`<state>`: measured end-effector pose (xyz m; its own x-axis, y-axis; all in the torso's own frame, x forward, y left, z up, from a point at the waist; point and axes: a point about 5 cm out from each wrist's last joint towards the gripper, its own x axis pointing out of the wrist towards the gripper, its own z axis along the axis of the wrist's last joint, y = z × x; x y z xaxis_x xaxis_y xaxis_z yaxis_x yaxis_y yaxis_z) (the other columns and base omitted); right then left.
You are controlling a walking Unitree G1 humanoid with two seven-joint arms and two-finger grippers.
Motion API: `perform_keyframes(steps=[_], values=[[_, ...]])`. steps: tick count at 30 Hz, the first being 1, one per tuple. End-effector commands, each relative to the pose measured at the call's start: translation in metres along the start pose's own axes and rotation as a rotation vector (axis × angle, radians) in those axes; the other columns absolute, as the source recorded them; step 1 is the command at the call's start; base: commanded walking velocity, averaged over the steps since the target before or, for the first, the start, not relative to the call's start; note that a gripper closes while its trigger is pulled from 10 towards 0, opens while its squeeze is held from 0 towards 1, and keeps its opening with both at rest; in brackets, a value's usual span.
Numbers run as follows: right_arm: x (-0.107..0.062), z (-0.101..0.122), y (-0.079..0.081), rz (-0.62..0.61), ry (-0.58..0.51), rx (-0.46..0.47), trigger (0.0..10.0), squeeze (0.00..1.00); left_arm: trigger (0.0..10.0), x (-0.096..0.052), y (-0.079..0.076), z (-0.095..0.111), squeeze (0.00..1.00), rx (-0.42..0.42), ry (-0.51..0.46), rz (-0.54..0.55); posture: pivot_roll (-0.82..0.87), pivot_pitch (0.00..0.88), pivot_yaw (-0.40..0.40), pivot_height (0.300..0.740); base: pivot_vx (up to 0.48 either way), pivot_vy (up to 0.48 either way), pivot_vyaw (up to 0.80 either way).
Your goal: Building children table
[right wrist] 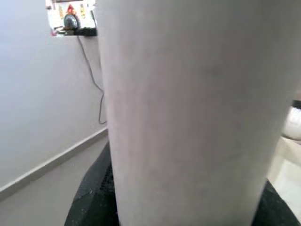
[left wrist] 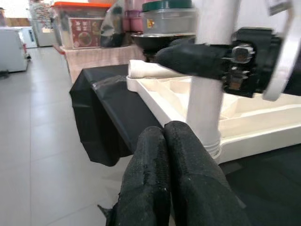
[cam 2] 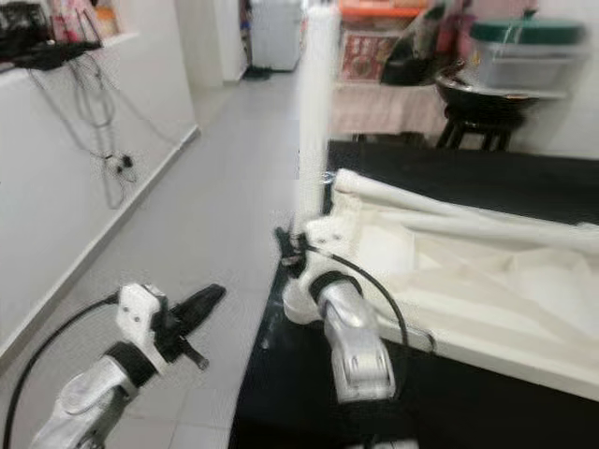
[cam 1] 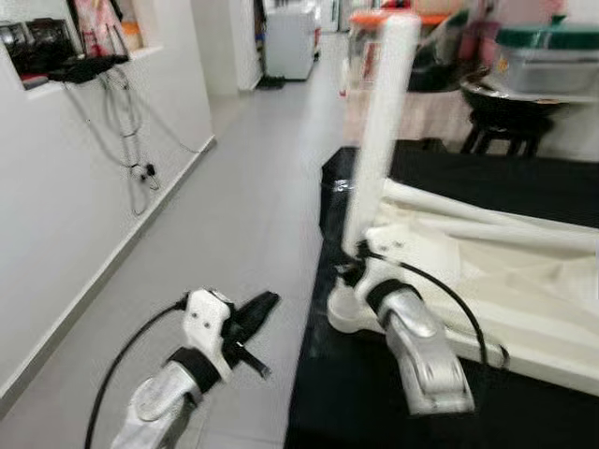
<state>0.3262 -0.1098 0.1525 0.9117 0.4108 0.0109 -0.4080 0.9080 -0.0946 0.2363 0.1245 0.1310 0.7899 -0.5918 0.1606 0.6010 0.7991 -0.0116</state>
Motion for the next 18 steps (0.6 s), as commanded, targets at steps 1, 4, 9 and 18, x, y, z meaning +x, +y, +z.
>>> perform_keyframes(steps=[1,4,9,18], values=[[-0.006,-0.023,0.001,0.02,0.104,-0.034,0.0,0.0,10.0,0.0,0.001,0.0,0.0,0.008,0.001,0.003,-0.08,0.006,0.024,0.74,0.0,0.0,0.0],[-0.007,-0.021,0.001,0.023,0.1,-0.035,0.0,0.0,10.0,0.0,0.002,0.001,0.0,0.014,-0.002,0.013,-0.07,0.006,0.021,0.74,0.0,0.0,0.0],[-0.011,-0.022,0.002,-0.014,0.136,0.03,9.9,0.0,10.0,0.002,0.0,-0.001,0.0,0.002,-0.001,0.007,-0.07,0.0,0.019,0.74,0.0,0.0,0.0],[-0.006,0.006,0.009,0.422,-0.003,0.16,10.0,1.0,10.0,0.003,-0.002,-0.003,0.0,-0.006,0.006,-0.004,-0.06,0.0,0.023,0.74,0.0,0.0,0.0]])
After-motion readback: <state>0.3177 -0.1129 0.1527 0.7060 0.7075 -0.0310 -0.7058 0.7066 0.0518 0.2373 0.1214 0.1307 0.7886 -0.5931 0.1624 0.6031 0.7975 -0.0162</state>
